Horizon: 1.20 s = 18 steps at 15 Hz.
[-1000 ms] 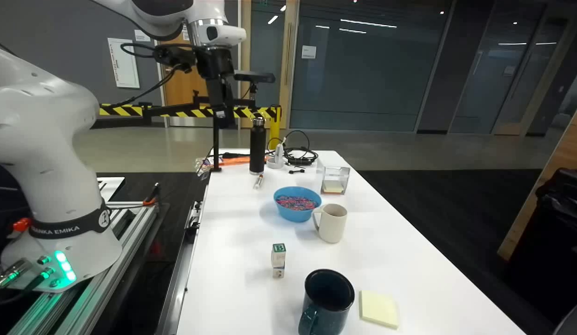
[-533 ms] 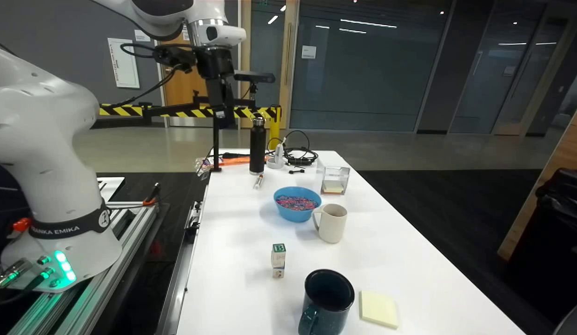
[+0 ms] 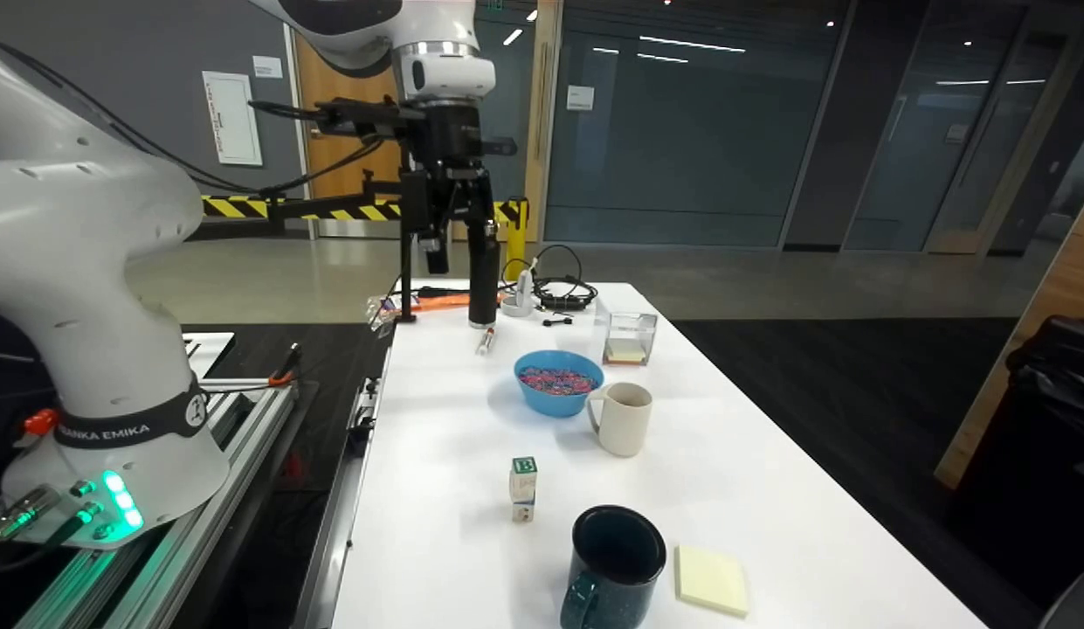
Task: Put one letter block into the white cup
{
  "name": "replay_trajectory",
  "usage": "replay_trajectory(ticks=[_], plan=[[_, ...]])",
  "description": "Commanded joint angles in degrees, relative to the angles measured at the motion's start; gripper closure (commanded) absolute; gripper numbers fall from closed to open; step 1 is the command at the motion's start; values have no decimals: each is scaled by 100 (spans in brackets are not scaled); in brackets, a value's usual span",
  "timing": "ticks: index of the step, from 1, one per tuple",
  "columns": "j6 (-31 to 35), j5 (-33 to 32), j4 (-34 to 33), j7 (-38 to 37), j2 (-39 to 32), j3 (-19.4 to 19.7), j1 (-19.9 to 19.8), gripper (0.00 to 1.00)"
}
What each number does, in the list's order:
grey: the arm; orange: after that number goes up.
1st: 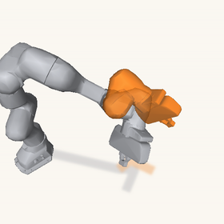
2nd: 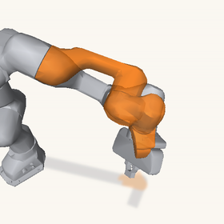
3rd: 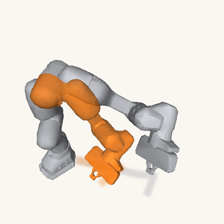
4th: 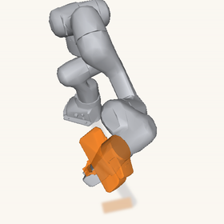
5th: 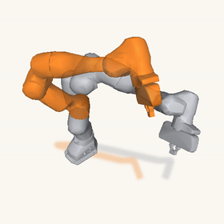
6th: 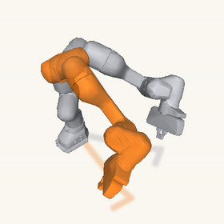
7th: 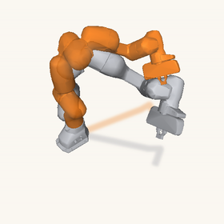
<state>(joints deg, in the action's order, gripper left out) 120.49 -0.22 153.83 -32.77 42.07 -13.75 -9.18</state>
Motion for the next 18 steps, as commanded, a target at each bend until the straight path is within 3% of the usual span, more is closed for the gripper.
replay_trajectory(ticks=[1,5,7,9,10,11,14,15,18], plan=[[189,157,-277,-483,-706,343,-269,0],[284,619,-360,-1040,-1129,642,-123,0],[493,738,-299,-964,-1235,701,17,0],[843,616,-228,-948,-1416,656,49,0],[1146,497,-197,-1373,-1477,513,-63,0],[745,472,-221,-1005,-1317,679,41,0],[1023,461,-219,-1254,-1494,638,52,0],[718,519,-268,-716,-1537,779,226,0],[649,387,-166,198,-1689,905,341,0]])
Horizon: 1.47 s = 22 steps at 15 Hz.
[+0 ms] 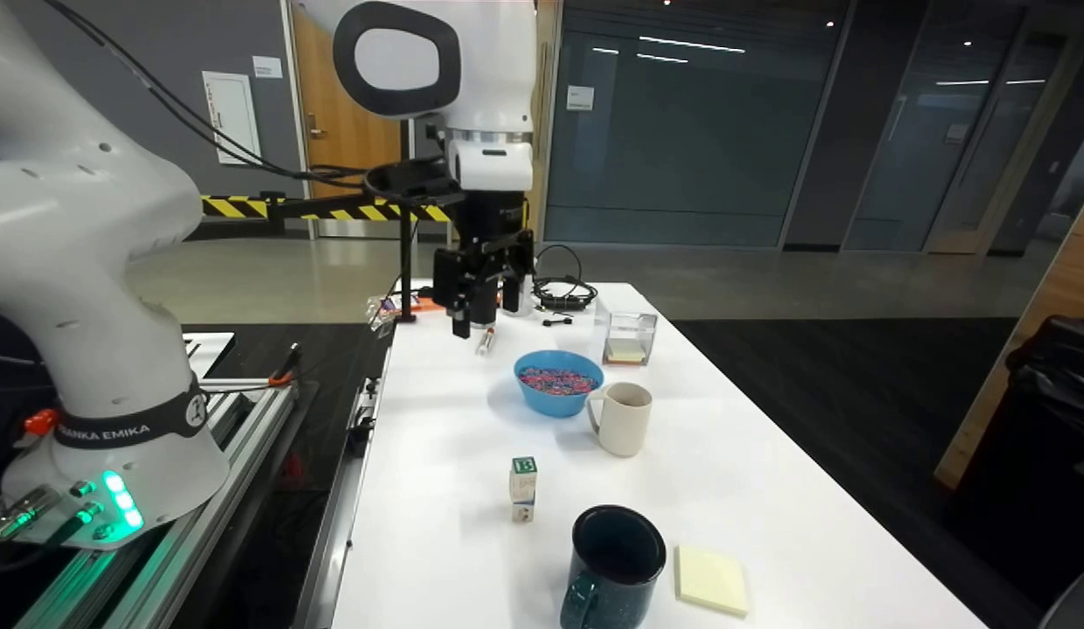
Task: Put one letter block into the white cup
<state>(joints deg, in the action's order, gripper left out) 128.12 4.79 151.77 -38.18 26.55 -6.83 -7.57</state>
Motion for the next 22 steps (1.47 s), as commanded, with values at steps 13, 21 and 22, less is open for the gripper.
replay_trajectory(ticks=[13,21,22], plan=[[1404,-1257,338,1885,-1205,516,-51,0],[2116,-1103,228,1910,-1985,823,-25,0],[2157,-1069,217,1927,-2042,846,-13,0]])
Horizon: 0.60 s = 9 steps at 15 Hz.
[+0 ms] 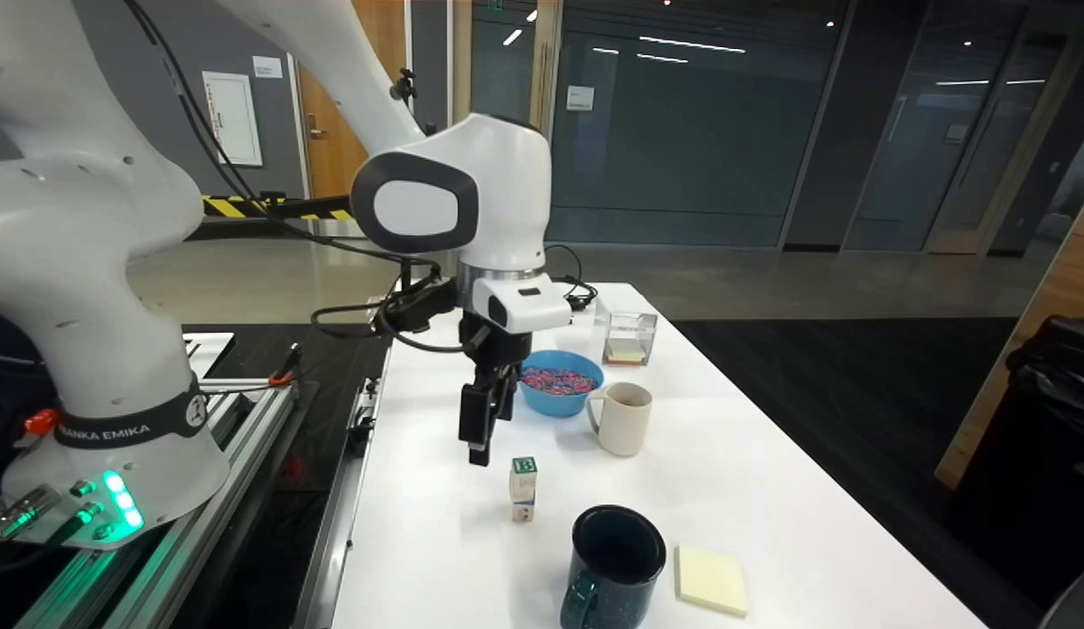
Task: Put one letter block into the white cup
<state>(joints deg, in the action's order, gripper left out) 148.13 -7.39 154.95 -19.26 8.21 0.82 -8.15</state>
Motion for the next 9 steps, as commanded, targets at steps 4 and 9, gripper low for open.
replay_trajectory(ticks=[4,9], plan=[[40,23,-21,-2,-117,71,54,0],[53,-306,-107,451,-284,96,43,0]])
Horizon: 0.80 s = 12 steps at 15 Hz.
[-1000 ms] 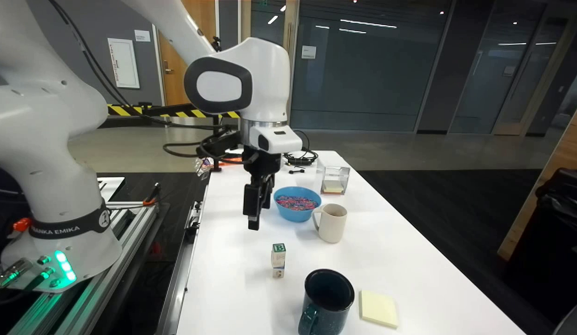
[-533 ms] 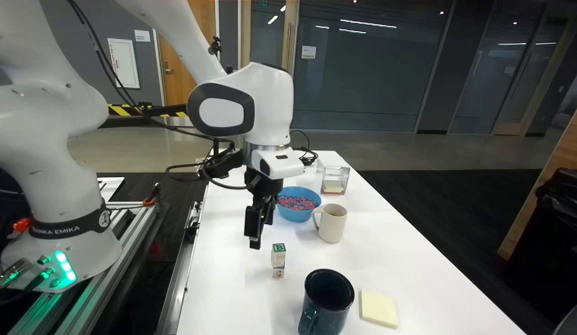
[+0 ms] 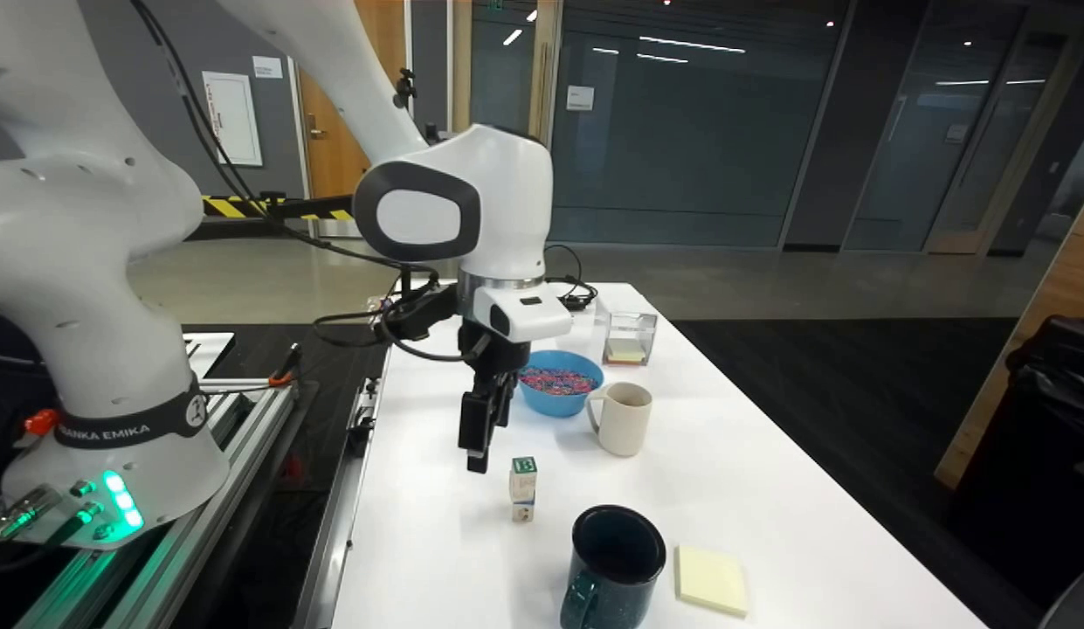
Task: Put one letter block into the white cup
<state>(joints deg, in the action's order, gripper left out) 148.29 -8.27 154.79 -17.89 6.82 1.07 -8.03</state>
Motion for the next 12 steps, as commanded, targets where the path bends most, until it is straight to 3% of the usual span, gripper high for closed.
replay_trajectory(ticks=[1,7,12], plan=[[117,-236,-104,436,-190,71,45,0],[1081,-557,-279,859,-769,65,125,0],[1516,-375,-562,1352,-1386,65,365,0]])
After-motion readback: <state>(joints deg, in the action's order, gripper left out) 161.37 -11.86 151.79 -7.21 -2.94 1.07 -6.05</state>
